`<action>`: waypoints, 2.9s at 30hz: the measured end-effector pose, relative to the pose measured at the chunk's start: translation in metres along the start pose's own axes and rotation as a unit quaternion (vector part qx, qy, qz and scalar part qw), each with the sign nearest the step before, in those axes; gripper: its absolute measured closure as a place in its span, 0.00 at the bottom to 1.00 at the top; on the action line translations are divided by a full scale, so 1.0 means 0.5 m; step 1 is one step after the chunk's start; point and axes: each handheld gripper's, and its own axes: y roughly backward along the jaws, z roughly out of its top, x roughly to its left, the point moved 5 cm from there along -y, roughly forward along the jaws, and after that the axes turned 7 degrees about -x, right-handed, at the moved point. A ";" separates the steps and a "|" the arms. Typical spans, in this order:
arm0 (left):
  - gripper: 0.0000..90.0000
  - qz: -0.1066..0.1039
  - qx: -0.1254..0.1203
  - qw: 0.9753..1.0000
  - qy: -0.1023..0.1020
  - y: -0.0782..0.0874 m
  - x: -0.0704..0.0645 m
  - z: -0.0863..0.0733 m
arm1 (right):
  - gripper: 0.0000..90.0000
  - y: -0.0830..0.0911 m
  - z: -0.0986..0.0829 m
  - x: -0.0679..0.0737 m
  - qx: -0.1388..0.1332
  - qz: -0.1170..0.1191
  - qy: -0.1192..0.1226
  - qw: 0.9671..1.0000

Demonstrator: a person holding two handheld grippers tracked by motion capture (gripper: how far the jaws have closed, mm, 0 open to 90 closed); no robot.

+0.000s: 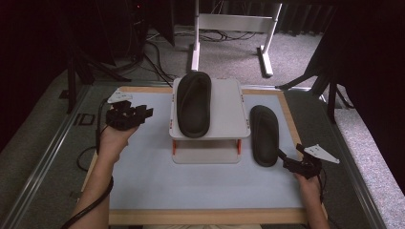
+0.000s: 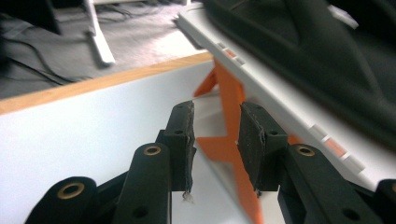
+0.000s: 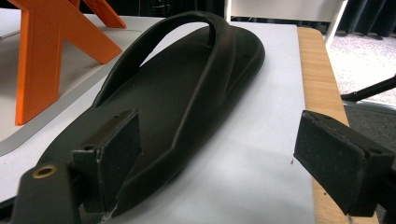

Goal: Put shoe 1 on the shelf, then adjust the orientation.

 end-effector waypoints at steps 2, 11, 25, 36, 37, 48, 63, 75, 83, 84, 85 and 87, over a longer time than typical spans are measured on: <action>0.72 0.001 0.002 1.000 -0.001 0.003 0.003 -0.015 | 0.15 0.001 0.000 -0.001 -0.002 0.000 -0.001 1.000; 0.72 0.008 -0.005 1.000 -0.008 0.013 0.011 -0.076 | 0.15 0.000 0.000 -0.001 -0.002 0.001 -0.001 1.000; 0.72 0.011 -0.030 0.999 -0.007 0.027 0.016 -0.176 | 0.15 0.001 0.000 0.000 -0.002 0.002 0.000 1.000; 0.71 0.025 -0.066 0.997 -0.012 0.046 0.037 -0.258 | 0.15 0.001 0.000 0.001 -0.001 0.002 0.003 1.000; 0.70 0.028 -0.064 0.997 -0.011 0.048 0.040 -0.262 | 0.15 0.001 0.000 0.001 -0.001 0.002 0.004 1.000; 0.44 0.045 -0.060 0.997 0.001 0.055 0.066 -0.315 | 0.15 0.000 0.000 0.002 0.001 0.000 0.004 1.000; 0.01 0.146 -0.138 0.979 0.037 0.097 0.121 -0.334 | 0.14 -0.002 -0.001 -0.002 0.006 -0.009 -0.001 1.000; 0.01 0.155 -0.166 0.974 0.019 0.102 0.117 -0.333 | 0.15 -0.002 0.000 -0.004 0.005 -0.030 -0.002 1.000; 0.01 0.146 -0.169 0.975 0.018 0.103 0.116 -0.334 | 0.24 -0.001 -0.003 0.001 0.029 -0.024 0.009 0.999; 0.01 0.147 -0.167 0.975 0.018 0.102 0.115 -0.334 | 0.24 0.000 -0.004 0.001 0.035 -0.024 0.006 0.999; 0.01 0.147 -0.165 0.975 0.016 0.101 0.114 -0.333 | 0.24 0.001 -0.005 0.000 0.043 -0.019 0.001 0.999; 0.01 0.150 -0.162 0.975 0.009 0.100 0.112 -0.333 | 0.24 0.003 -0.003 0.000 0.054 -0.014 -0.004 0.998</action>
